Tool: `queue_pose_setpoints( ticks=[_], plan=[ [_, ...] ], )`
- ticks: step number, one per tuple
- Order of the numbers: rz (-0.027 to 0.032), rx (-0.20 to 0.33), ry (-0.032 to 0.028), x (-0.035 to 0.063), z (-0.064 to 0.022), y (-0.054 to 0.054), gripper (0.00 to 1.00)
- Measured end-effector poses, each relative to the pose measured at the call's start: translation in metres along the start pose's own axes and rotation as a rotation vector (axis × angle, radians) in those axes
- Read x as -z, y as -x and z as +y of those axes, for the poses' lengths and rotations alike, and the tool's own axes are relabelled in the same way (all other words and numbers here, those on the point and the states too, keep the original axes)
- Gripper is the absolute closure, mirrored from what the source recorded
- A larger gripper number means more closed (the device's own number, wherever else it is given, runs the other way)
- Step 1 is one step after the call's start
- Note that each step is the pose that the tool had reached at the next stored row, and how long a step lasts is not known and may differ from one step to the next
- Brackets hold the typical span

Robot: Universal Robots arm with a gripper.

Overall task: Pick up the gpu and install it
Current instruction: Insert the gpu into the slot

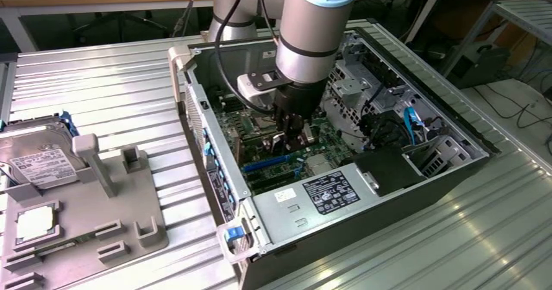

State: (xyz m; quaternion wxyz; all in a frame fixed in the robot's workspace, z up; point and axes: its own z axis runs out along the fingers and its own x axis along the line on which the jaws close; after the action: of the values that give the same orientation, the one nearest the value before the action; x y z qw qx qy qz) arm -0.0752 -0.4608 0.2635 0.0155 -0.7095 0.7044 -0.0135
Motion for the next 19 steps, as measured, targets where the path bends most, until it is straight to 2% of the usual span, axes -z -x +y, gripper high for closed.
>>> queue_pose_setpoints(
  ticks=[11,16,18,19],
  plan=[
    [-0.0001,0.001,0.0000,-0.0013,0.0030,0.0010,0.72],
    [-0.0001,0.001,0.0001,-0.0014,0.0074,0.0012,0.72],
    [-0.0003,0.001,0.0022,-0.0020,0.0075,0.0011,0.72],
    [-0.0002,0.001,0.0056,-0.0023,0.0075,0.0011,0.72]
  ],
)
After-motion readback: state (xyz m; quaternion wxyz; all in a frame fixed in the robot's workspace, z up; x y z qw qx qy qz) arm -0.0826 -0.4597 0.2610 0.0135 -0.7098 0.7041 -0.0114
